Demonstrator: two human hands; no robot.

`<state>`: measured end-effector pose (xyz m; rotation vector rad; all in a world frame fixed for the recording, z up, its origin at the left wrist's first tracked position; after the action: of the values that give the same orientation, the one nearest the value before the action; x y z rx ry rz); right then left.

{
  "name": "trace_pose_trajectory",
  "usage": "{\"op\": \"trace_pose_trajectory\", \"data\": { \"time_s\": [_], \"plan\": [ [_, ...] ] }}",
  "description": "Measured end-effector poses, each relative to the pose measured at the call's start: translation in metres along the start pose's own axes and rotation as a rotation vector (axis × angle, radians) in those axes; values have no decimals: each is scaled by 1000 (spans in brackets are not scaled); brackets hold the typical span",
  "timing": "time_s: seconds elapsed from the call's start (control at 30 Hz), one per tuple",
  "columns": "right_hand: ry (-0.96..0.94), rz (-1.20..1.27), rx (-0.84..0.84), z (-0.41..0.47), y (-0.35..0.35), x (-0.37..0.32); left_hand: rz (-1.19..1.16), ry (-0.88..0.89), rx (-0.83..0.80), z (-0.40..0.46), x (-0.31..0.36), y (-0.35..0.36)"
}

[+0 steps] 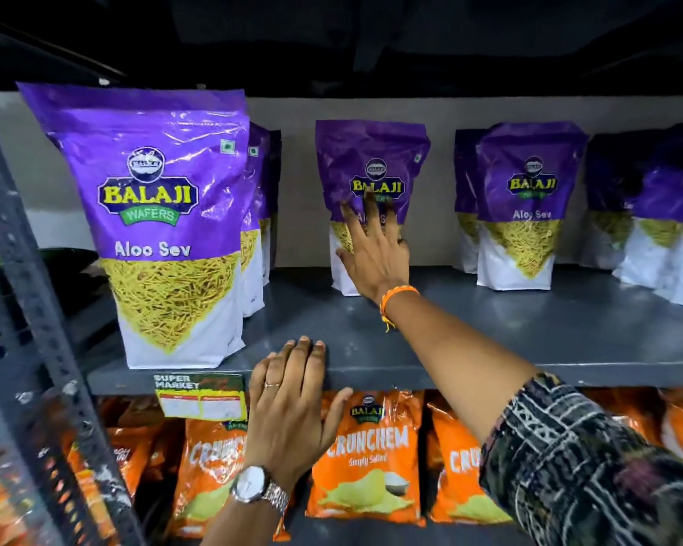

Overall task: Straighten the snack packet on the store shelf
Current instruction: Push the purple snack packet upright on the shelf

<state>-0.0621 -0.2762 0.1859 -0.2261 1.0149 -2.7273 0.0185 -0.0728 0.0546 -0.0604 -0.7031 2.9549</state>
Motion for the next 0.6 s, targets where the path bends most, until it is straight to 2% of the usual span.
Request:
{"op": "trace_pose_trajectory", "data": {
  "time_s": [0.33,0.6],
  "plan": [
    [-5,3,29,-28,-37,-1,1,6,13,1,2,-4],
    [-14,38,96,-69,-86,2,-4,-30,-79,1,0,-1]
  ]
}}
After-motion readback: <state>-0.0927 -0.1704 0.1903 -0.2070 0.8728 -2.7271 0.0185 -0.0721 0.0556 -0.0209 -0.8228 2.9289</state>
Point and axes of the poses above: each hand's wrist, its own z-axis towards the middle knuckle, its own y-axis out of the palm, x = y × z, the point moved 10 cm from there along z, towards the middle knuckle, and after that the axes turned 7 degrees about -z, right-handed, at the moved point
